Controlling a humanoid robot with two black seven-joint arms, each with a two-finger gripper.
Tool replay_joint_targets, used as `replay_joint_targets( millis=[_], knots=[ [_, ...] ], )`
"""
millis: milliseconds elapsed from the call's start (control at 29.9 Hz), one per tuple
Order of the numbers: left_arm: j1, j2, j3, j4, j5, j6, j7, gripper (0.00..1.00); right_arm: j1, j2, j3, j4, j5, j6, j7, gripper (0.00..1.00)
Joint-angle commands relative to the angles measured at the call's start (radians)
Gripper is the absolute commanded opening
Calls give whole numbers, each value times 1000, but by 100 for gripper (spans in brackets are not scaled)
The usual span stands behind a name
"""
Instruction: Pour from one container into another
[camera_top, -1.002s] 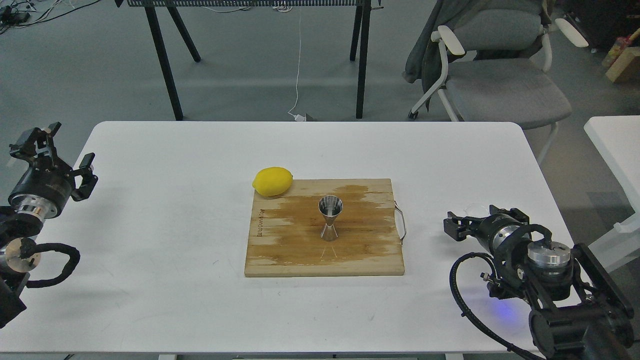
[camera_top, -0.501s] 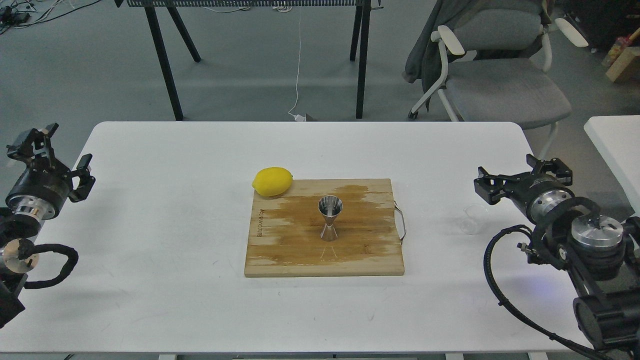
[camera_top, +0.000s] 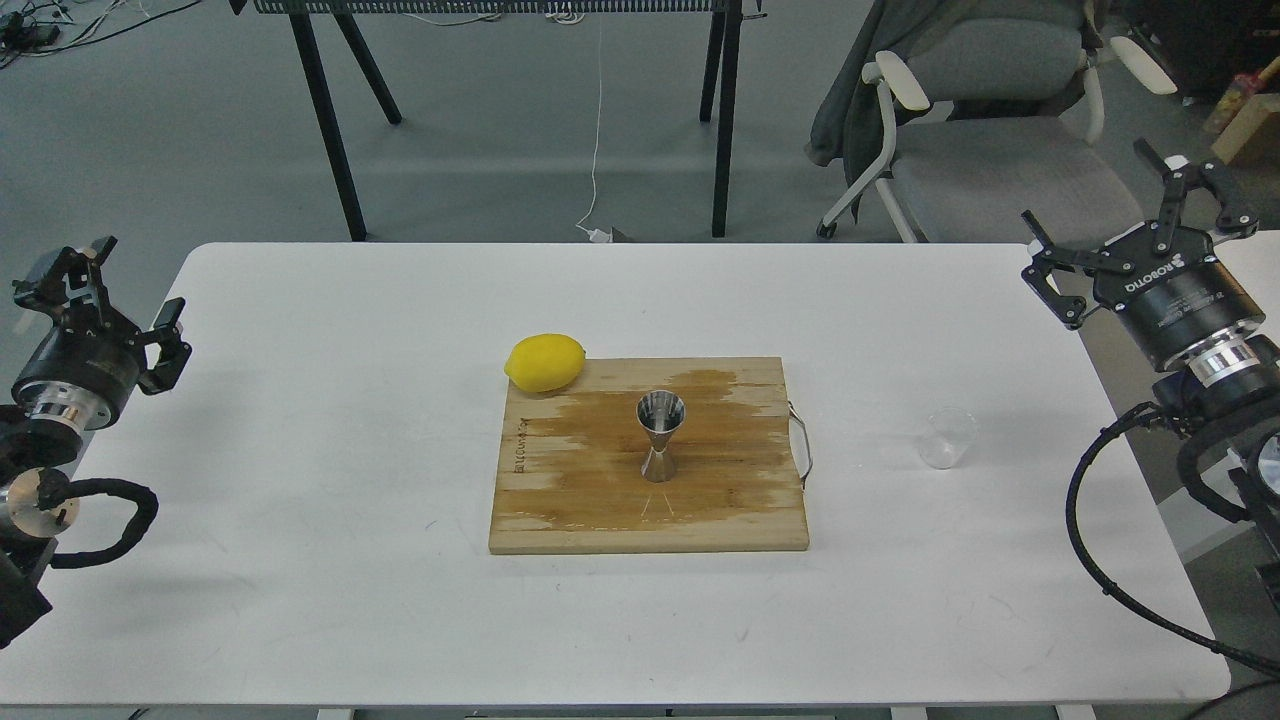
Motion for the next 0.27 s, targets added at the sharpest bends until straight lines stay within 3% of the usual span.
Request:
replay_joint_targets(
  millis=[0,234],
  knots=[
    [-1,4,0,-1,0,0,0,89,3,49,13,-34,3,4,1,99],
    [-4,3,0,-1,0,0,0,90,-2,65,14,-34,7,4,8,99]
  ],
)
